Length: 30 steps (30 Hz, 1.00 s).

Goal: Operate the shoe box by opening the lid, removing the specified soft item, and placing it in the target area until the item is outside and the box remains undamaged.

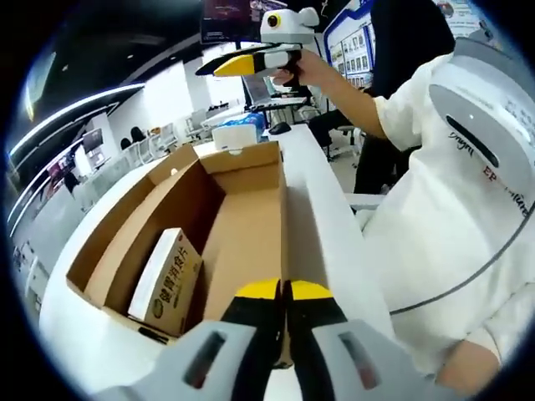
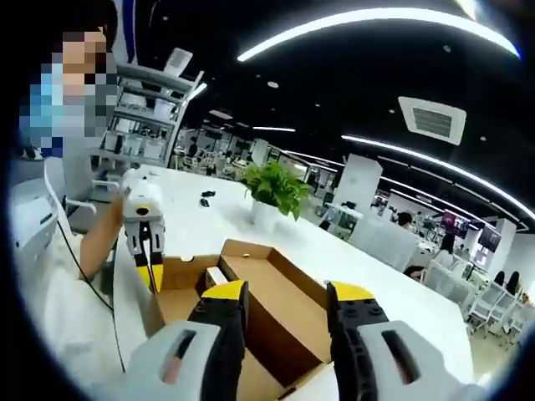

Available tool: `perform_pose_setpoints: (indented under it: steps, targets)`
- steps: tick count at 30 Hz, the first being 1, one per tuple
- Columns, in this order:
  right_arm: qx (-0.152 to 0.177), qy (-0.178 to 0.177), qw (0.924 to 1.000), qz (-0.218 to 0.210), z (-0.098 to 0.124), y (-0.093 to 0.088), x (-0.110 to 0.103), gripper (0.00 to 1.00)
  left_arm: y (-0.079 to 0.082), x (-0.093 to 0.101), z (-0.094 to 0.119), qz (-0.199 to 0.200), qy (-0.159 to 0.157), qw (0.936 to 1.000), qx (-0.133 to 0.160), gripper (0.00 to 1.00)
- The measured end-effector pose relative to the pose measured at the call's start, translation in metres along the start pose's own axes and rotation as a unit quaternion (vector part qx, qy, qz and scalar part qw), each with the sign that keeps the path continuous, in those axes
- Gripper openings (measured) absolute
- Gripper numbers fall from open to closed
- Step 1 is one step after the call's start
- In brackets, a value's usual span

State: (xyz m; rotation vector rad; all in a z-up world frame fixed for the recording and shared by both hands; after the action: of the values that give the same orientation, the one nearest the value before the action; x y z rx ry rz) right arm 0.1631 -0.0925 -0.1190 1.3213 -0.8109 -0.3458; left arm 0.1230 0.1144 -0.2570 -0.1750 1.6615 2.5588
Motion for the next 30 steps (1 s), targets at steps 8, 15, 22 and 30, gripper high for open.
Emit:
perform_pose_setpoints:
  steps: [8,15,22,30]
  targets:
    - [-0.048,0.081,0.9956,-0.003,-0.044,-0.007,-0.001,0.32,0.000,-0.002,-0.001,0.016,0.009,0.9998,0.002,0.02]
    - [-0.117,0.115,0.9849,0.057,-0.067,-0.025,-0.011,0.33,0.000,-0.002,-0.001,0.015,0.010,0.9998,0.004,0.02]
    - [-0.146,0.136,0.9767,0.078,-0.076,-0.028,-0.024,0.31,0.000,-0.001,-0.001,0.013,0.015,0.9998,0.005,0.02]
    - [-0.193,0.175,0.9611,0.092,-0.107,-0.029,-0.044,0.26,0.000,-0.002,0.000,0.020,0.014,0.9997,0.007,0.02]
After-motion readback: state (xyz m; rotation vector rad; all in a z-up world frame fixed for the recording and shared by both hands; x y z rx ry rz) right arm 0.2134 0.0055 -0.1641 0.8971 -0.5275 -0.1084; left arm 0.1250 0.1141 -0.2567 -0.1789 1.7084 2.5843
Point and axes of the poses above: the point that each gripper's makers call its tool centre point, and the gripper's own axes: z roughly backward along the fingers, x roughly to its right, y roughly out of its top, the point moved 4 cm from there along z, roughly backward along the fingers, and after that the axes turned 12 degrees about x, right-handed, at the moved point
